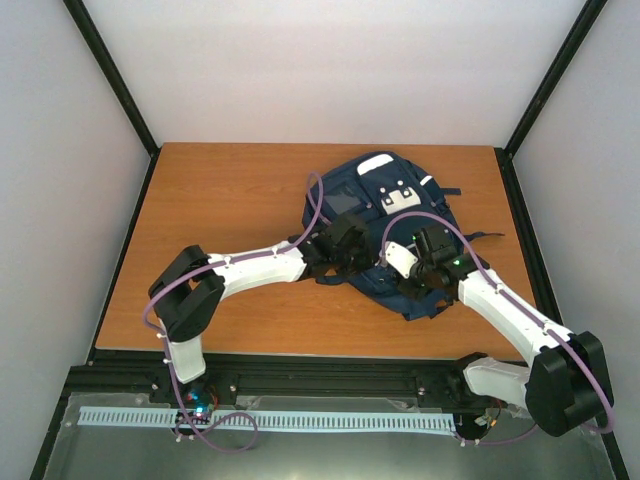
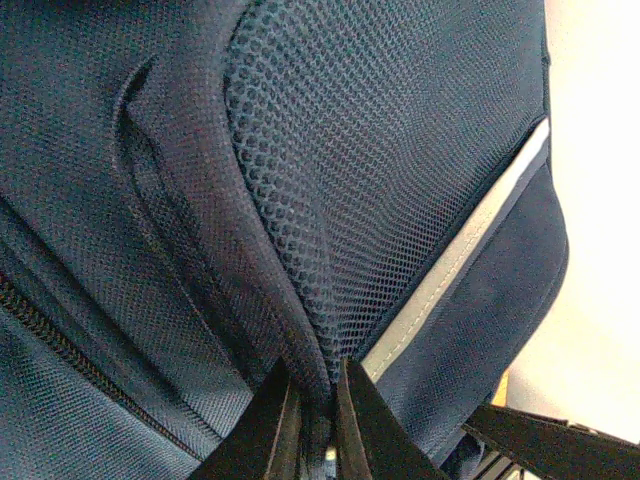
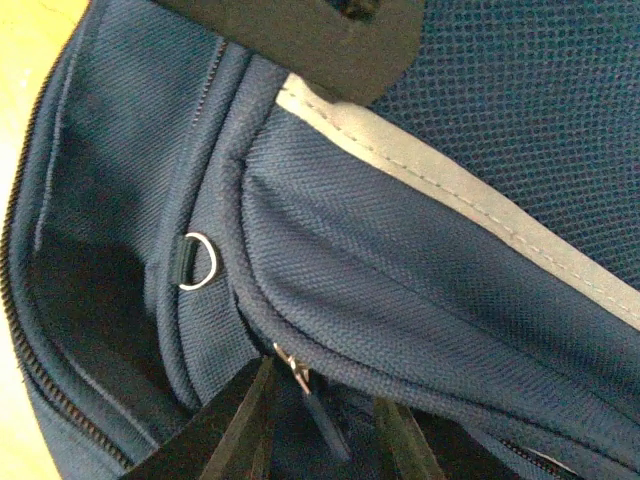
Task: Pack the student bag
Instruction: Zip the student bag at the center of the board.
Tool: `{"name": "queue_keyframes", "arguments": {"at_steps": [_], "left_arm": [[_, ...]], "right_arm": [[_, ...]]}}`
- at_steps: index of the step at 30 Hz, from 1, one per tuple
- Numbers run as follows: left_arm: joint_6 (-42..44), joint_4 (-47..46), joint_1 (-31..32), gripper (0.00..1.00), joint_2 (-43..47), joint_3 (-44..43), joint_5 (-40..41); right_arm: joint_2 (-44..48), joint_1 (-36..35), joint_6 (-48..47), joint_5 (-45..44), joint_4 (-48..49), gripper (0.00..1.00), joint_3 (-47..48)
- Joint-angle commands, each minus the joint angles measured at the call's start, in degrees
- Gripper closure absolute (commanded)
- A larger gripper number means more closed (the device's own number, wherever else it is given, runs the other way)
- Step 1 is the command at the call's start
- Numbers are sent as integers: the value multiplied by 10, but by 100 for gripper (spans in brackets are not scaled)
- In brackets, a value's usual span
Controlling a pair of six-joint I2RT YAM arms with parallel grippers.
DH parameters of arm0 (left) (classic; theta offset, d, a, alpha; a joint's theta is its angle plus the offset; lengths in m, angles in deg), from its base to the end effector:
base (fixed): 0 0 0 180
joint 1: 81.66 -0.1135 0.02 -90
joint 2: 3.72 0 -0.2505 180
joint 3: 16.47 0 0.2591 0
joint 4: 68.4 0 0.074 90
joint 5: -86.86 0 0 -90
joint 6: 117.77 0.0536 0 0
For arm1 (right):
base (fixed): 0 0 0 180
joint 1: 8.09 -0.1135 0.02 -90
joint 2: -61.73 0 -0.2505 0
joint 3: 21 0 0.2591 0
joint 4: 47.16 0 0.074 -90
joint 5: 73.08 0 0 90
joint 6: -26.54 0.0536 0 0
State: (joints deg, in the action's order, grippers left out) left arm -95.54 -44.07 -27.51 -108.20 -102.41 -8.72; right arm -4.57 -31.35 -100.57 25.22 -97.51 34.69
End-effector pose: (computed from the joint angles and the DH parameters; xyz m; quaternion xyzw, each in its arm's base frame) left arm 0.2427 -0.3448 0.1870 -0.0892 0.9114 -0.3708 0.1548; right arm 0.2134 0.1002 0.1841 -0.5011 0.8255 0.0394 0.2567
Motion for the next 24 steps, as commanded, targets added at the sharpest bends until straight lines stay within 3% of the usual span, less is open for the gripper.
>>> {"name": "queue_keyframes", "arguments": {"at_steps": [1,6,12,24], "left_arm": [[1,-52,5,99,40,-34,-25],[3,-48,5,99,43,-29,-19],[15,-26,5,99,46,-15,8],[26,-12,3,99,46,43,25]], "right_arm": [[6,-9,17,-24,76,72,-6],[-4,-12,13,-48,71,87,-5],[1,-12,-20,-68,-14,96,36],[-13,-3,-46,-80,-146,97,59]]}}
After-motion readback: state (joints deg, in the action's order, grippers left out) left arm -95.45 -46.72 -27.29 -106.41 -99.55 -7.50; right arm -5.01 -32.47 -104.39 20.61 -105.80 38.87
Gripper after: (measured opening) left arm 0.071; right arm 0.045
